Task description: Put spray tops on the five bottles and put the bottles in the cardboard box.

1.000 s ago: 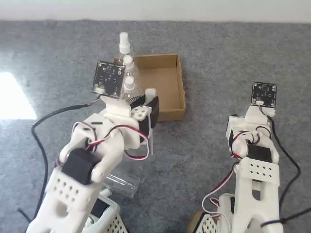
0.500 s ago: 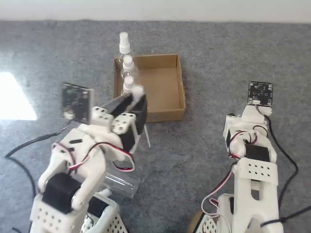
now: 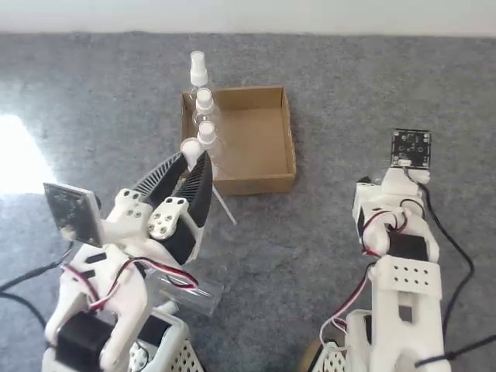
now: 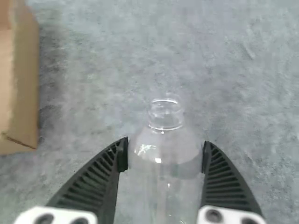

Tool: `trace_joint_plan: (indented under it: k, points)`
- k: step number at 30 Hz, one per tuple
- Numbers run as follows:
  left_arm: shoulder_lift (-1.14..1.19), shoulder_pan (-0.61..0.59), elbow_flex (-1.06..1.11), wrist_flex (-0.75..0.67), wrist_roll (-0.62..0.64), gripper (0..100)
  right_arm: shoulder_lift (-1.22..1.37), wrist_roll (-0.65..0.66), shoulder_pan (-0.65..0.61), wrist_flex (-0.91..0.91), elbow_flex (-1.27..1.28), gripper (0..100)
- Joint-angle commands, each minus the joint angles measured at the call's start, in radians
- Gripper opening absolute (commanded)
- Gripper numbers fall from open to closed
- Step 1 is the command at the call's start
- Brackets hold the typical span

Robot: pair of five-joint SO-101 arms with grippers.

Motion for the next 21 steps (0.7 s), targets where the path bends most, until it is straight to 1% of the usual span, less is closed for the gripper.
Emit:
trace_joint_plan:
  k: [1, 7, 13, 17, 21]
  points:
    - [-0.048, -0.005, 0.035, -0.064, 0.011, 1, -0.101, 0.003, -0.056, 0.050, -0.018, 16.9]
    - [-0.083, -0.009, 0.044, -0.064, 0.012, 1, -0.163, 0.003, -0.104, 0.101, -0.017, 16.9]
    - [-0.109, -0.095, 0.047, -0.061, 0.029, 1, -0.171, 0.003, -0.151, 0.101, -0.017, 16.9]
    - [-0.133, -0.114, 0.070, -0.063, 0.046, 1, -0.174, 0.003, -0.196, 0.099, -0.003, 16.9]
    - [-0.176, -0.146, 0.094, -0.063, 0.051, 1, -0.174, 0.003, -0.203, 0.101, -0.003, 16.9]
